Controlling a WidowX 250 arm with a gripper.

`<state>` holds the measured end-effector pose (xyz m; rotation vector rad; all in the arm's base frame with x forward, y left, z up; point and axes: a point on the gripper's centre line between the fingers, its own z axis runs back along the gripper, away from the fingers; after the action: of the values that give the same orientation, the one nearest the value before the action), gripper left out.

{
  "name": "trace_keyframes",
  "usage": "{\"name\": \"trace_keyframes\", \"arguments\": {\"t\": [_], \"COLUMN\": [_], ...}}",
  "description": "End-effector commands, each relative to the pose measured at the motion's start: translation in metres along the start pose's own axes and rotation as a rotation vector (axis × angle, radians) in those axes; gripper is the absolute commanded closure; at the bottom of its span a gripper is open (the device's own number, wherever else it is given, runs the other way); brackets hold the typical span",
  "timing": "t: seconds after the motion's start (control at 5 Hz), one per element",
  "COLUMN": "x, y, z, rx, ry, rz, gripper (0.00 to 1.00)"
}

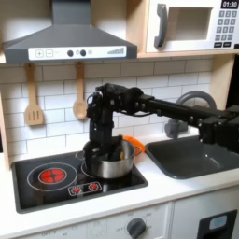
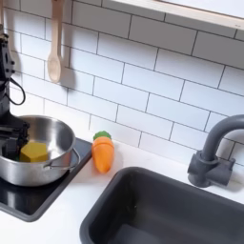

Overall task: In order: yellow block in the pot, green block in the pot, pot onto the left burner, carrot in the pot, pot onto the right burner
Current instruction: 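Move the pot onto the left burner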

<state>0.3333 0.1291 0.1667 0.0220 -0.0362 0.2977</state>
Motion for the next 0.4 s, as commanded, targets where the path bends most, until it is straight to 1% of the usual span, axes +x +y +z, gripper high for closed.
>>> {"name": "trace_keyframes", "arguments": {"t": [0.0, 0.2], "x": [0.0000, 0.0023], "y": [0.0083, 0.0114], "z": [-0.0012, 0.0003], "rx": [-0.065, -0.119], "ry": [-0.032, -0.052], "rz": [-0.012, -0.004], "gripper": [0.00, 0.00]}}
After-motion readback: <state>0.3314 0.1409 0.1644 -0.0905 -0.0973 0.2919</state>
